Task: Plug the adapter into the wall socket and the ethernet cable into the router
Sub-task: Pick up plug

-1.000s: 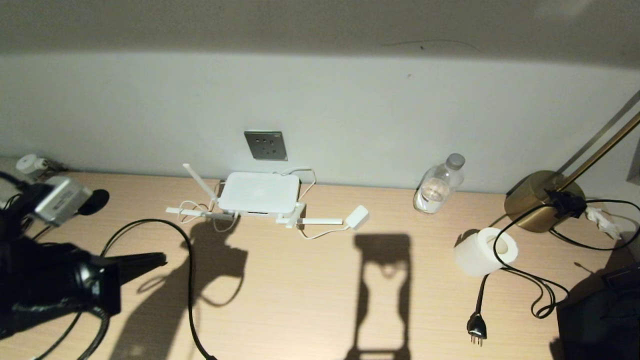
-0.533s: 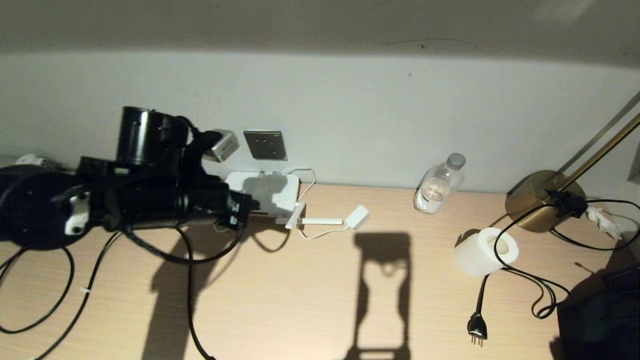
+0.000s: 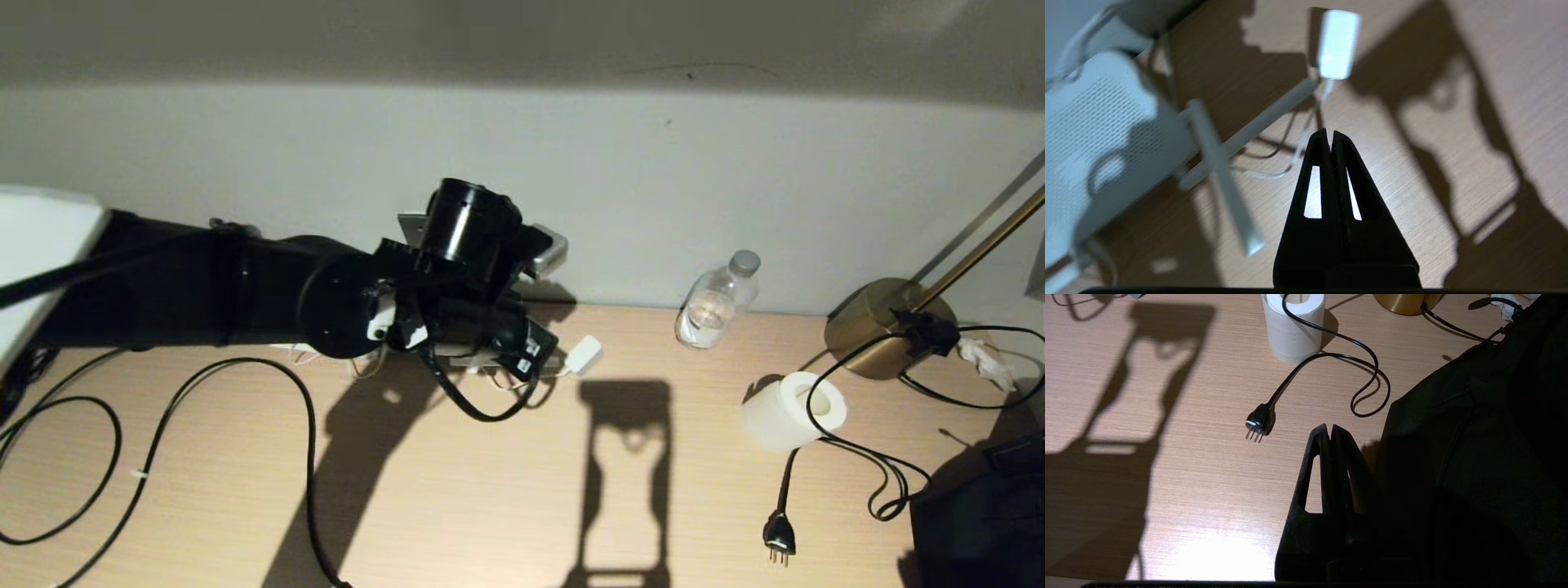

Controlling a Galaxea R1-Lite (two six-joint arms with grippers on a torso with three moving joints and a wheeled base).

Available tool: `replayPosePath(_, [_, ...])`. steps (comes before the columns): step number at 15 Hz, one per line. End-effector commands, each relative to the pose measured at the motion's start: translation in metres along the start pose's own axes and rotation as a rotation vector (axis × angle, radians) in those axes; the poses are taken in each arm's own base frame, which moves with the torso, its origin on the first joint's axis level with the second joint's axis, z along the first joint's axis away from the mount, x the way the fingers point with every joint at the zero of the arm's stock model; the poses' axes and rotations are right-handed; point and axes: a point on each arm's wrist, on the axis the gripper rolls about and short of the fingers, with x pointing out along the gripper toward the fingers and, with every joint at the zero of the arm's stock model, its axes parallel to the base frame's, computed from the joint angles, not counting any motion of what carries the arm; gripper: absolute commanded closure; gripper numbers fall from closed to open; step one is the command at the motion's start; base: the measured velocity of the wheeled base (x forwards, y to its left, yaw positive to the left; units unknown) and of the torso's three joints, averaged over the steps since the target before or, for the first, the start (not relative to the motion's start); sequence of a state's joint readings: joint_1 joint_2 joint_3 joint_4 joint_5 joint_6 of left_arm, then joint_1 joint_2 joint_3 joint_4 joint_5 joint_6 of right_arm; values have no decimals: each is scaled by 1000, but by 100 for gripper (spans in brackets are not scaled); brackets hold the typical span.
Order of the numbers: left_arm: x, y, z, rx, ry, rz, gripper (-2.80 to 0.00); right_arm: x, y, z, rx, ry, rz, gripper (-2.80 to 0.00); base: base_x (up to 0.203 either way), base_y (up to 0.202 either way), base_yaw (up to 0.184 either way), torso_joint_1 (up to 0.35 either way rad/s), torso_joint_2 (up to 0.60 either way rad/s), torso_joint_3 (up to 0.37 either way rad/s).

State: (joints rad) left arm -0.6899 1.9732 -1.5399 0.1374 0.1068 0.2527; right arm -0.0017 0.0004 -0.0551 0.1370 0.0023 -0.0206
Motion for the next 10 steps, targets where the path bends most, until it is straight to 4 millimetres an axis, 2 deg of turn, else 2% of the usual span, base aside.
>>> replayPosePath(1, [22, -20, -7, 50, 44, -41, 0, 0, 0, 0, -1, 2, 1, 0, 0, 0, 0, 0, 0, 0])
replayPosePath(5, [42, -27, -15, 153, 82, -58, 0, 0, 0, 0, -1, 0, 0, 0, 0, 0, 0, 0, 0, 0])
replayPosePath(6, [43, -26, -13, 158, 74, -55, -280, 0, 0, 0, -1, 2, 1, 0, 0, 0, 0, 0, 0, 0])
replayPosePath(10, [62, -25, 7, 192, 23, -41, -280, 0, 0, 0, -1, 0, 1, 0, 0, 0, 0, 0, 0, 0])
